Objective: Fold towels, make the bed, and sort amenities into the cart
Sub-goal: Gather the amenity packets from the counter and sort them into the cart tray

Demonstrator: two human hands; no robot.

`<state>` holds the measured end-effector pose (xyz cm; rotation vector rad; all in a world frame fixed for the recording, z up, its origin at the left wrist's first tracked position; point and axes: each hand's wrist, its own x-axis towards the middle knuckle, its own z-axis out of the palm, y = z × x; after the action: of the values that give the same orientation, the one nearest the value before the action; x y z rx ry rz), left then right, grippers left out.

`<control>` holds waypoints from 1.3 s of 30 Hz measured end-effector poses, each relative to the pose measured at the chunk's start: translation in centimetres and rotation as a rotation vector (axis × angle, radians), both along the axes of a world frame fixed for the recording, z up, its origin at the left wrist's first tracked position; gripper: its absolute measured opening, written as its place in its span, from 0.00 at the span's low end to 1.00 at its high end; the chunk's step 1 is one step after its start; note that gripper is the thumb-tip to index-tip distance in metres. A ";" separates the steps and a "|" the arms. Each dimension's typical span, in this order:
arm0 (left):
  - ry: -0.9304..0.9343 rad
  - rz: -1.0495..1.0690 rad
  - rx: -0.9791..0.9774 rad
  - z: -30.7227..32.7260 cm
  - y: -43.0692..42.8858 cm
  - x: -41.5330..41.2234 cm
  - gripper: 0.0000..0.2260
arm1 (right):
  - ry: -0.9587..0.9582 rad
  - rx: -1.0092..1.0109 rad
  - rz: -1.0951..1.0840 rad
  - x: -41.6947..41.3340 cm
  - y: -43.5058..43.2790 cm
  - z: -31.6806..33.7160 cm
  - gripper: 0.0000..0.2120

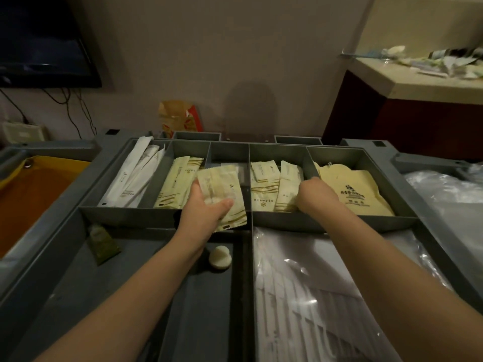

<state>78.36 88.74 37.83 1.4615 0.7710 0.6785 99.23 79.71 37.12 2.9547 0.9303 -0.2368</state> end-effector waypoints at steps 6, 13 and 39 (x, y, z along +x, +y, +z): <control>-0.016 -0.022 -0.017 0.0 0.2 -0.2 0.19 | 0.033 0.390 0.114 -2.8 -1.1 0.0 0.15; -0.014 -0.093 -0.089 0.0 -0.6 0.2 0.15 | 0.873 0.941 0.131 -9.7 -1.6 1.9 0.08; 0.057 -0.037 0.071 0.6 0.9 -0.4 0.11 | 0.279 0.768 -0.056 0.5 2.8 -0.5 0.20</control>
<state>77.94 89.64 38.41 1.5614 0.7680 0.6437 99.75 82.50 36.59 3.7218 1.1879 -0.3718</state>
